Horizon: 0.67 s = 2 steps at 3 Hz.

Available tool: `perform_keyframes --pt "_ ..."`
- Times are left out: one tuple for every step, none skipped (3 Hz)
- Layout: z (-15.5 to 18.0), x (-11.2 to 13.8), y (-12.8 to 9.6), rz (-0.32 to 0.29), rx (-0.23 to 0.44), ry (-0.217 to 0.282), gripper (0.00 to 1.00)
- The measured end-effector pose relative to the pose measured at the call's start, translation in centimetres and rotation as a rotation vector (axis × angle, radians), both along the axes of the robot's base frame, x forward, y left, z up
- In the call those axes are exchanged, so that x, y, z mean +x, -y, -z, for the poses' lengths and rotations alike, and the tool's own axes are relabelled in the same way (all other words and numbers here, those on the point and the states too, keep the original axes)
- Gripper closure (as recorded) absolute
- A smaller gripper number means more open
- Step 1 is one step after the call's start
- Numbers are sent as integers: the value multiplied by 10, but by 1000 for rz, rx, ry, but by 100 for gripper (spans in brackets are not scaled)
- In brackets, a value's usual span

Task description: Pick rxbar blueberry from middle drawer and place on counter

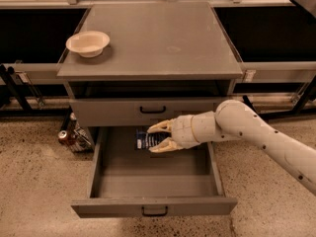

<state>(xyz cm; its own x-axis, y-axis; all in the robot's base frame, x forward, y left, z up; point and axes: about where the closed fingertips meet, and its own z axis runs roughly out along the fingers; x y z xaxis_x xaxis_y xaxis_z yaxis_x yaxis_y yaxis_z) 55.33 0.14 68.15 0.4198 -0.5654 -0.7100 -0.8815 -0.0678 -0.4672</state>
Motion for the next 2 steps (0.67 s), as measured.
perform_keyframes --pt "-3 2 0 1 12 -4 100" --pt "-25 12 3 10 83 -28 100"
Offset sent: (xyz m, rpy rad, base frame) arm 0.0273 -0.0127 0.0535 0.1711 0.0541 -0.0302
